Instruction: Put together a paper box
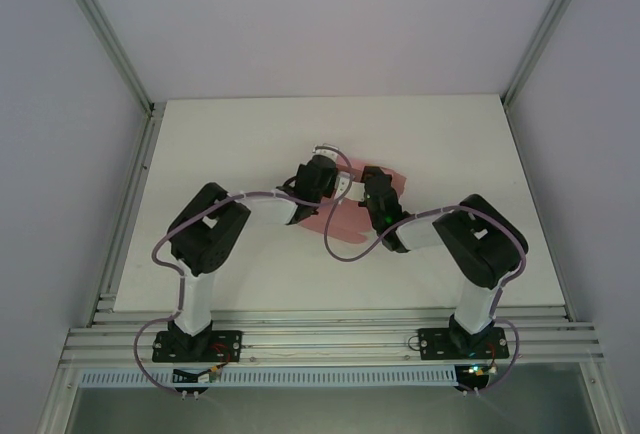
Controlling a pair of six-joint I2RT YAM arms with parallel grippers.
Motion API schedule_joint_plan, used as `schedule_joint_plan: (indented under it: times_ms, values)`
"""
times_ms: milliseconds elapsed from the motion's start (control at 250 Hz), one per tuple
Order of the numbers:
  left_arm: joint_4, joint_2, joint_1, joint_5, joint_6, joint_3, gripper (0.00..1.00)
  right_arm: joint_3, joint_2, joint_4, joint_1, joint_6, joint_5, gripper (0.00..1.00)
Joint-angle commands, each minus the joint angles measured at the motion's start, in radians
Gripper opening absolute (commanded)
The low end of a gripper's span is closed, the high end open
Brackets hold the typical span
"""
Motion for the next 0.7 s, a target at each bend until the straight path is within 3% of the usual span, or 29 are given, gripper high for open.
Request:
schedule_joint_plan:
  times_ms: [0, 343, 491, 699]
  values:
    - [-0.132, 0.052, -0.002, -0.26, 0.056, 0.039, 0.0, -0.016, -0.015, -0.106, 0.024, 0.037, -0.109, 0.0]
    - [-0.332, 0.121, -0.011, -0.558, 0.031, 0.12, 0.0, -0.005, -0.057, -0.2, 0.001, 0.075, -0.121, 0.0]
    - [-0.498, 0.154, -0.017, -0.616, -0.017, 0.198, 0.0, 0.001, -0.048, -0.209, 0.0, 0.078, -0.12, 0.0]
    - [-0.56, 0.171, -0.025, -0.681, -0.033, 0.231, 0.0, 0.007, -0.036, -0.211, -0.003, 0.086, -0.117, 0.0]
